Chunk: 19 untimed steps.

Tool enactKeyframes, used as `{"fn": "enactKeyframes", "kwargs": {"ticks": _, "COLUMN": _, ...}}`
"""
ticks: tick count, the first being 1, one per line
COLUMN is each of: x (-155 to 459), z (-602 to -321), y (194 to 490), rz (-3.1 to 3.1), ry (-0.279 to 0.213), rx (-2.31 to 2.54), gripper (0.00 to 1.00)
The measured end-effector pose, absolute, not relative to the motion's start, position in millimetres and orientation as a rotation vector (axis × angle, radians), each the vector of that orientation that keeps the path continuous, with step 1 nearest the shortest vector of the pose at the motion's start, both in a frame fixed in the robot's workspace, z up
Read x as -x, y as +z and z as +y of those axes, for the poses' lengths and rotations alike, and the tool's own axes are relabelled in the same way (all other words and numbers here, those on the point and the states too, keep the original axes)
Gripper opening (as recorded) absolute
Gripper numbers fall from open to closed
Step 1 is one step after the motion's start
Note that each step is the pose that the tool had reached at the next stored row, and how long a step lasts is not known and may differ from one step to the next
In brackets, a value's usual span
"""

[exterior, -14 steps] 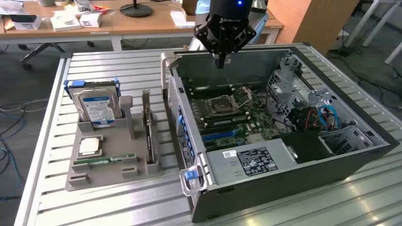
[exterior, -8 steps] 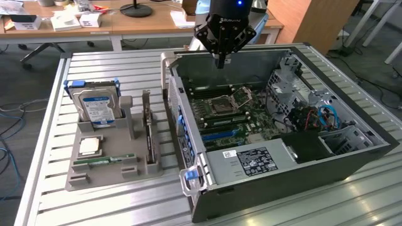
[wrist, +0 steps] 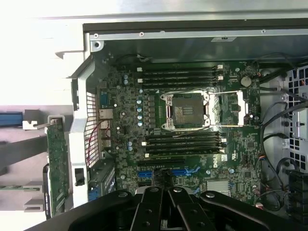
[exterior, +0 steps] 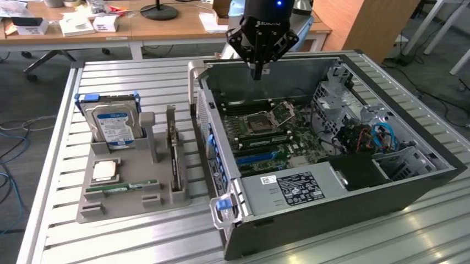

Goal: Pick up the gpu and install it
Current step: 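Reach for the gpu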

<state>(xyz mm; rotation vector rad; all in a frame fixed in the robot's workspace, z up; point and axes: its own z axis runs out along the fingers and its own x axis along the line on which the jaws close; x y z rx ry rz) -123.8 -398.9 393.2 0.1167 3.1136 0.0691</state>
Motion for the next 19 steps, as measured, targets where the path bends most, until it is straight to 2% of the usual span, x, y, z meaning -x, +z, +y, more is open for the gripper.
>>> {"fn": "enactKeyframes", "kwargs": {"ticks": 19, "x": 166.4, "z": -398.8, "y": 393.2, "rz": 3.113, "ry": 0.069, "rx": -0.117, "gripper": 0.11}}
